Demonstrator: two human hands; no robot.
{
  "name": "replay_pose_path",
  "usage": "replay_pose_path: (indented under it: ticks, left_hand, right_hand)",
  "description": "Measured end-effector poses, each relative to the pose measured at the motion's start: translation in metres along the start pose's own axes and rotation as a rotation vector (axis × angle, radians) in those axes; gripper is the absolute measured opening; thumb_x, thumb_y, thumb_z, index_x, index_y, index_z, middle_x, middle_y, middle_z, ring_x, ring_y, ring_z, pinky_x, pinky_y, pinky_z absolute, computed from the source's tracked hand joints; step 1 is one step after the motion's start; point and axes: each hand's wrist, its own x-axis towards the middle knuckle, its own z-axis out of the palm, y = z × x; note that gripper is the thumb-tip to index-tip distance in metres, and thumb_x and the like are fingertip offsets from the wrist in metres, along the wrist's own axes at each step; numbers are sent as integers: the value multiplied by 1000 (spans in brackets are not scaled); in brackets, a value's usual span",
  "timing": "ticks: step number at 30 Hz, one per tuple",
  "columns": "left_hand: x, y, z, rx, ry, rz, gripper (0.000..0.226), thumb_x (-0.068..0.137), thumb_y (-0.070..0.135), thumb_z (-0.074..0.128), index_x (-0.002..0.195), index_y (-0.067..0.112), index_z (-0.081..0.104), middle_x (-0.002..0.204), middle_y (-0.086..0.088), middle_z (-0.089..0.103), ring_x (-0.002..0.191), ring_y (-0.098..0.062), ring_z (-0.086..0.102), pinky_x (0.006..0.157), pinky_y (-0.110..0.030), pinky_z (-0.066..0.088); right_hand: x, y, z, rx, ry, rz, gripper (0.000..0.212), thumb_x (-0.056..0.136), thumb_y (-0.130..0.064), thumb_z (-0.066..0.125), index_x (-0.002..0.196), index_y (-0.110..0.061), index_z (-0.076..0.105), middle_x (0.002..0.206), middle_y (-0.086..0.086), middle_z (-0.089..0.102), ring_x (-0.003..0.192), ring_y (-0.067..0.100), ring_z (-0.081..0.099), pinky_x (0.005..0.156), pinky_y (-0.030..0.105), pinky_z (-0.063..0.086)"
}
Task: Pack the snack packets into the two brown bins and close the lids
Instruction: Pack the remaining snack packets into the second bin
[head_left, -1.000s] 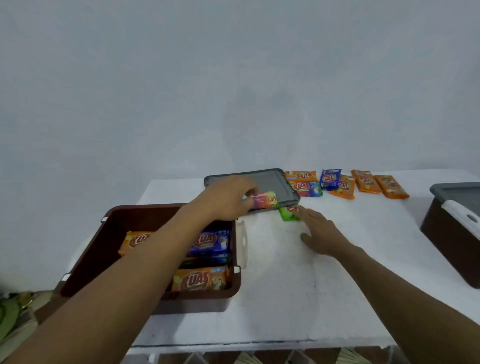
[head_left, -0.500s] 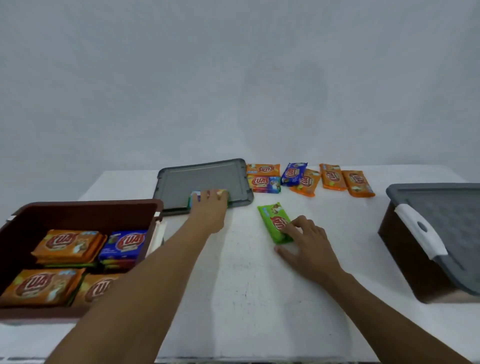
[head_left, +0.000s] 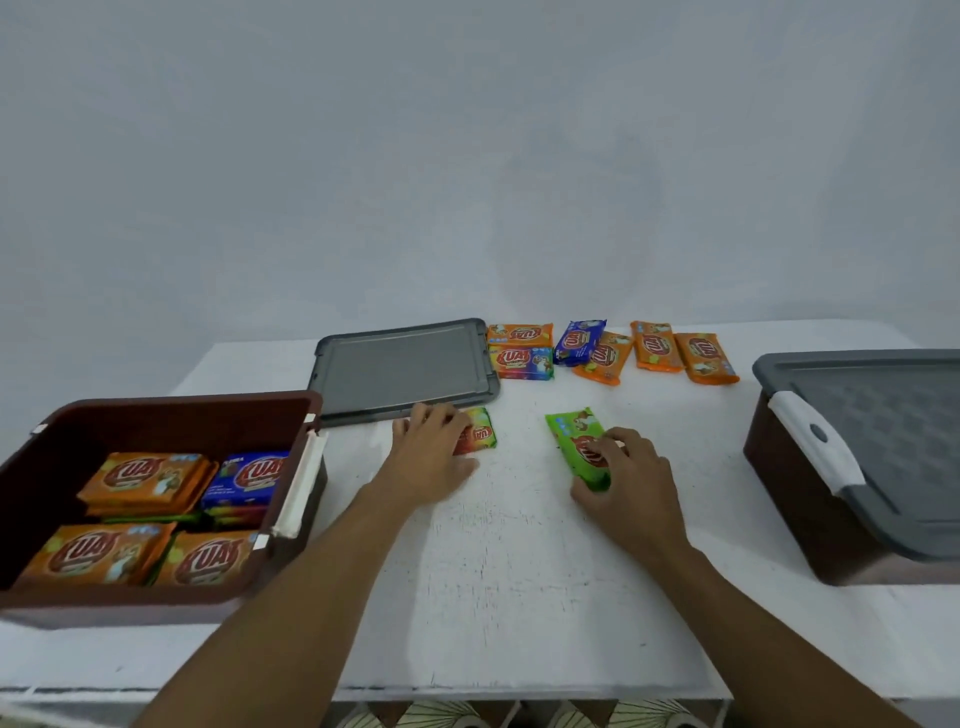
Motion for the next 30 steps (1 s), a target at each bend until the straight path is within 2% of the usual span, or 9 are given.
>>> replay_pose_path:
  ticks: [4,6,8,10,13,16,18,25,30]
  left_hand:
    - [0,-1,-11,-107,-70,90,36,97,35,52,130,20,51,126,-2,51,117,-22,47,96,-34,39]
    - [2,2,-20,-338,-102,72,20,101,32,46,105,19,60,101,-3,58,95,-22,56,72,-25,41]
    - [5,7,-29,-410,-159,1,29,103,34,37,97,16,59,95,-4,59,86,-18,57,65,-21,40]
    - [9,12,-33,-370,-209,-50,37,104,36,33,106,11,60,106,-8,63,88,-15,59,65,-18,46]
    - [14,12,-35,-350,-199,-113,35,103,36,36,112,11,59,116,-8,64,88,-11,60,65,-16,49]
    - [18,10,-37,-331,-209,-132,33,102,37,42,117,13,59,120,-8,65,88,-13,62,70,-21,53]
    - [21,11,-39,-279,-260,-103,35,99,35,49,127,14,56,124,-6,62,95,-15,62,77,-25,54]
    - [21,24,-46,-265,-301,-117,43,92,20,62,131,22,43,133,-4,54,101,-16,58,82,-30,57]
    - [15,28,-61,-770,-218,-187,33,87,9,68,113,19,51,126,-5,59,97,-18,65,74,-33,59]
  right_hand:
    - [-14,-3,-4,52,-57,-3,59,92,-49,55,140,-16,47,155,2,28,137,21,35,108,34,38]
    - [-21,0,-10,52,-82,-59,44,97,-33,50,137,-14,52,150,3,36,126,22,49,101,30,42]
    - [-29,5,-16,22,-71,-99,37,96,-25,50,131,-15,57,137,0,48,103,20,59,84,28,49]
    - [-33,8,-20,-8,-47,-124,36,94,-27,53,128,-18,60,127,-2,55,96,17,60,78,25,48]
    - [-24,15,-28,-84,-131,-180,47,94,-38,55,139,-27,50,124,-6,55,106,12,47,88,28,41]
    - [-6,21,-38,-170,-371,-222,55,97,-42,50,148,-36,32,153,-7,27,137,18,22,110,43,26]
    - [1,21,-40,-127,-509,-225,58,98,-39,49,151,-37,24,159,-9,17,144,19,15,115,48,20]
    - [18,15,-52,-44,-560,-138,64,85,-44,68,141,-25,41,127,0,48,111,15,50,95,30,47]
    - [18,12,-53,44,-510,-47,57,85,-39,70,134,-28,44,129,1,56,103,16,58,83,27,56]
